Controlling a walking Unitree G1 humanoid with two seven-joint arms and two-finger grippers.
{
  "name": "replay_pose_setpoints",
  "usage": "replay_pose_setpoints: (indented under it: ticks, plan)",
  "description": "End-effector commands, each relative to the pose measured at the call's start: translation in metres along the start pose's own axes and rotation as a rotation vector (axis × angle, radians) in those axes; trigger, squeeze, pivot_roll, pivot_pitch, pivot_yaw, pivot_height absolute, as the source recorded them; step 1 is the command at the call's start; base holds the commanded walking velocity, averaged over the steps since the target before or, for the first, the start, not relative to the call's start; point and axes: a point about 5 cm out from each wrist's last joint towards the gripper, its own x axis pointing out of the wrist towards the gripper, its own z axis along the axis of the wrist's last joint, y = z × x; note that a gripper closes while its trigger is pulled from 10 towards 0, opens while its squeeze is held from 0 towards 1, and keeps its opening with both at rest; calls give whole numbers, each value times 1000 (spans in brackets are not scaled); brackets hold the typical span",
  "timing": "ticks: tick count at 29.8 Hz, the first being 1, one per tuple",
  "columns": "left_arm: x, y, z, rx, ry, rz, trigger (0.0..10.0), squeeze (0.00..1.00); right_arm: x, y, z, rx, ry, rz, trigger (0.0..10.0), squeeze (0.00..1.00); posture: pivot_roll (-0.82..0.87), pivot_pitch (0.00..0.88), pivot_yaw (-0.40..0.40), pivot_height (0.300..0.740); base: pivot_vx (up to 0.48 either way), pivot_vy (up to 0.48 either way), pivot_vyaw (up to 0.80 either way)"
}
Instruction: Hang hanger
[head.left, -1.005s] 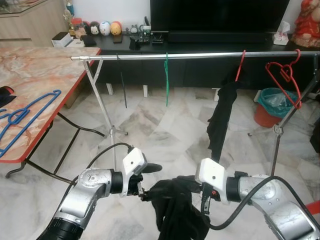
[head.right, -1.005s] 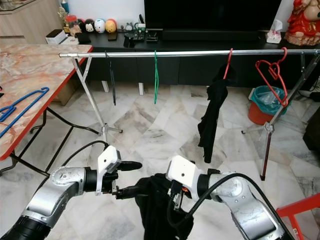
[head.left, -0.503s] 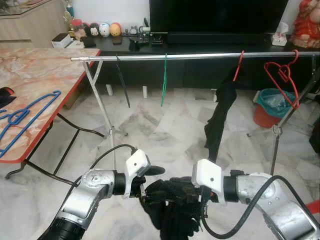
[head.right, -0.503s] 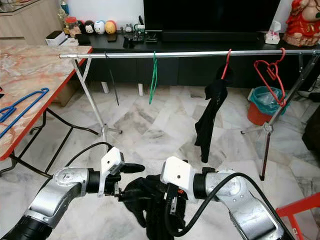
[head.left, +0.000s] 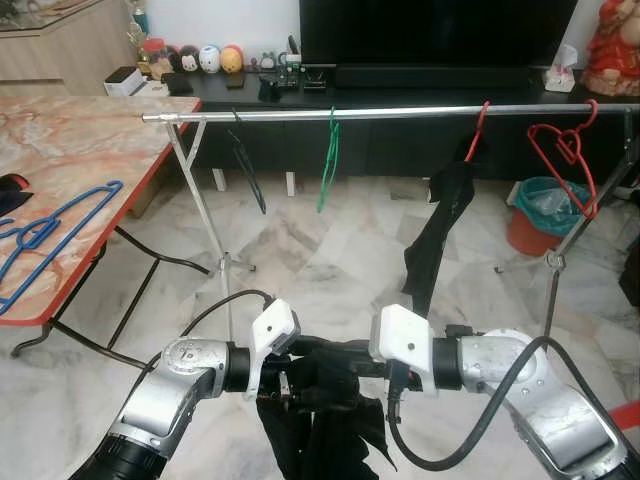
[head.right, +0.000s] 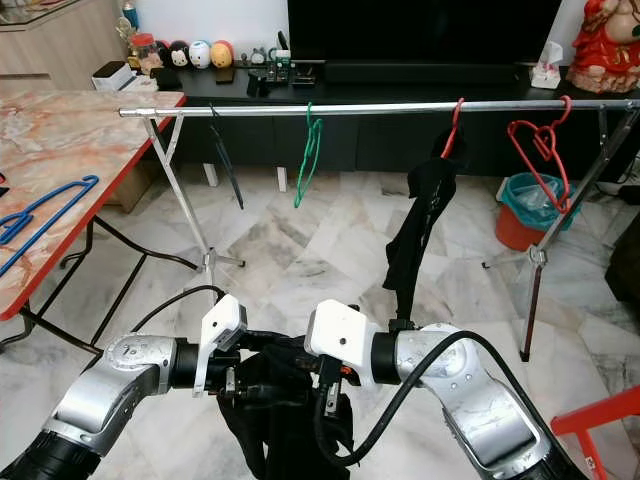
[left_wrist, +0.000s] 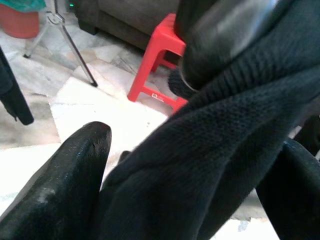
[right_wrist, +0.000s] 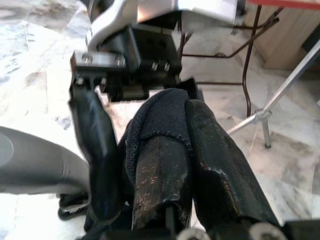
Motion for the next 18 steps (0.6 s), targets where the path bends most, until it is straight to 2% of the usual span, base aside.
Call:
replay_pose_setpoints:
  ticks: [1, 2, 3, 4, 5, 6, 7, 18]
  plan:
    - [0, -4, 1, 8, 11, -24, 10000, 0, 2, -3, 12, -49, -40, -3, 10000, 0, 25, 19, 24, 740, 0, 0, 0]
    - [1, -4, 0, 6, 22, -30, 9490, 0, 2, -4, 14, -54, -45, -1, 10000, 0, 26, 19, 24, 740, 0, 0, 0]
    - [1, -5, -1, 6, 30, -34, 6392, 0, 3, -4, 15, -57, -46, 1, 10000, 0, 26, 19, 24, 740, 0, 0, 0]
    - [1, -5, -1, 5, 34, -36, 6392, 0, 3, -4, 15, -58, -47, 1, 10000, 0, 26, 19, 24, 740, 0, 0, 0]
    - [1, -5, -1, 6, 35, -35, 2824, 0, 3, -4, 16, -60, -48, 2, 10000, 0, 27, 19, 25, 740, 0, 0, 0]
    - [1, -5, -1, 6, 33, -33, 588, 0, 3, -4, 16, -62, -49, 2, 10000, 0, 26, 21, 25, 740, 0, 0, 0]
    - [1, -5, -1, 5, 33, -34, 0, 0, 3, -4, 16, -63, -50, 2, 10000, 0, 26, 21, 25, 740, 0, 0, 0]
    - [1, -5, -1, 4, 36, -33, 0, 0, 5, -4, 17, -64, -52, 9, 10000, 0, 29, 24, 28, 740, 0, 0, 0]
